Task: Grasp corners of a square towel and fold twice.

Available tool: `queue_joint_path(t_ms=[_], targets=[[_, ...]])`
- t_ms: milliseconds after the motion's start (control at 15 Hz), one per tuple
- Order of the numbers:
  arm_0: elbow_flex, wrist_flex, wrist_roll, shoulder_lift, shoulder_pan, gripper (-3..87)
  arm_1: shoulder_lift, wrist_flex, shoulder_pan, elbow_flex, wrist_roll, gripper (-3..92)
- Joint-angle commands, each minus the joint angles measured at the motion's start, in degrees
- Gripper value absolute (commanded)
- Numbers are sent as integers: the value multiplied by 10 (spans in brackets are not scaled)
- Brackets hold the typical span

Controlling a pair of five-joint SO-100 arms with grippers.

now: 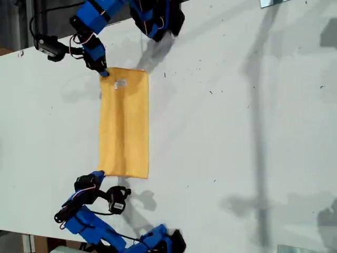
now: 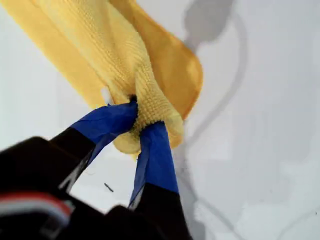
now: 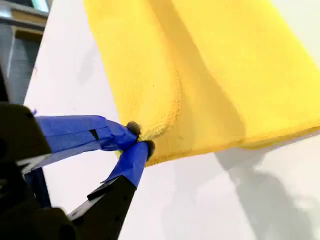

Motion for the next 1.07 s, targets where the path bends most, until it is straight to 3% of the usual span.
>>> queue_joint_path(t_ms=[0,267,400,600,1000], targets=[[-50,-13,26,-23,-88,0,-151,-42,62,-139,-18,-1],[-63,-93,26,-159,-196,0,-578,-44,108,-444,-14,-1],[-96,-116,26,-240,-218,0,-673,-41,127,-501,-12,-1],[-84,-107,27,-231,-221,-1,-669,-33,130,-498,-12,-1],[-86,-107,34,-178,-135,1,-522,-80,85,-377,-12,-1]])
